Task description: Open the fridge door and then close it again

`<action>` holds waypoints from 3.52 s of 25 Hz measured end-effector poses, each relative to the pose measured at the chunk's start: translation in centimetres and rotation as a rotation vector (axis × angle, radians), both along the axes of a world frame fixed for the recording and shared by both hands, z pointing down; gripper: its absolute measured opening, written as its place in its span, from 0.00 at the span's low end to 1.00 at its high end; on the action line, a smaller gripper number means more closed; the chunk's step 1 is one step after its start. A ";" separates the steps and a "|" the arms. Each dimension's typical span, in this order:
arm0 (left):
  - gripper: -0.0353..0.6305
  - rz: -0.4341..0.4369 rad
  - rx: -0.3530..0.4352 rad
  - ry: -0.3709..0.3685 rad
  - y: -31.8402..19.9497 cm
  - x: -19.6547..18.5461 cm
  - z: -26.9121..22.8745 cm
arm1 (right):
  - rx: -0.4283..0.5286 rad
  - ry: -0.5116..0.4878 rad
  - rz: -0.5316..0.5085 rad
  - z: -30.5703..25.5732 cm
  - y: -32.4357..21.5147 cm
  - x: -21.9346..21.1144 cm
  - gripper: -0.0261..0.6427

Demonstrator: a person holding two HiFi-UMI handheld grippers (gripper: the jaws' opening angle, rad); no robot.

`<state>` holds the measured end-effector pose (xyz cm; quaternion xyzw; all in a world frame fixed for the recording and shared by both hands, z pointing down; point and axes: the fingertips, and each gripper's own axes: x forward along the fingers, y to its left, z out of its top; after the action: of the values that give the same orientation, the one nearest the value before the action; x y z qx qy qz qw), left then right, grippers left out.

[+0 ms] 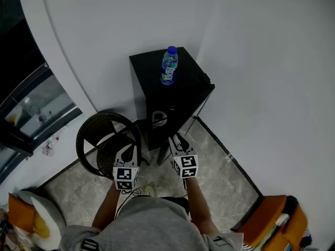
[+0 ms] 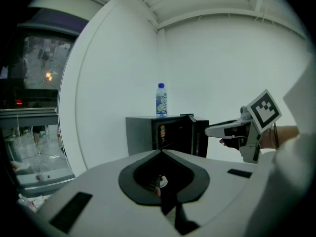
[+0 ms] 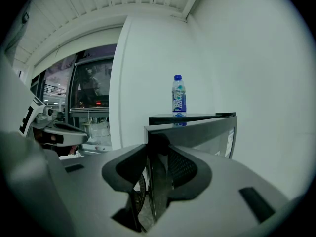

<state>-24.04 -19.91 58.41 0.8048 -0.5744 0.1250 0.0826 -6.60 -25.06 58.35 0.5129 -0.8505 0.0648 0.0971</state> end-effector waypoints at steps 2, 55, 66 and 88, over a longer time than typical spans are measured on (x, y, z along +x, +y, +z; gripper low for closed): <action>0.06 -0.001 0.002 0.000 -0.4 -0.5 -0.1 | 0.000 -0.002 0.002 -0.1 -0.5 -0.6 0.26; 0.06 -0.129 -0.005 0.025 -4.3 -8.4 1.5 | -0.001 -0.015 0.013 0.5 -10.9 -8.8 0.24; 0.06 -0.147 -0.014 0.023 -4.7 -9.0 1.7 | -0.012 -0.032 0.006 0.4 -12.1 -9.3 0.23; 0.06 -0.142 0.006 0.040 -4.4 -8.8 0.3 | 0.021 -0.038 0.008 -1.2 -10.4 -7.9 0.19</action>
<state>-32.83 -24.29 58.75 0.7647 -0.6285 0.1013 0.1003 -14.51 -35.44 57.15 0.5162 -0.8506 0.0661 0.0755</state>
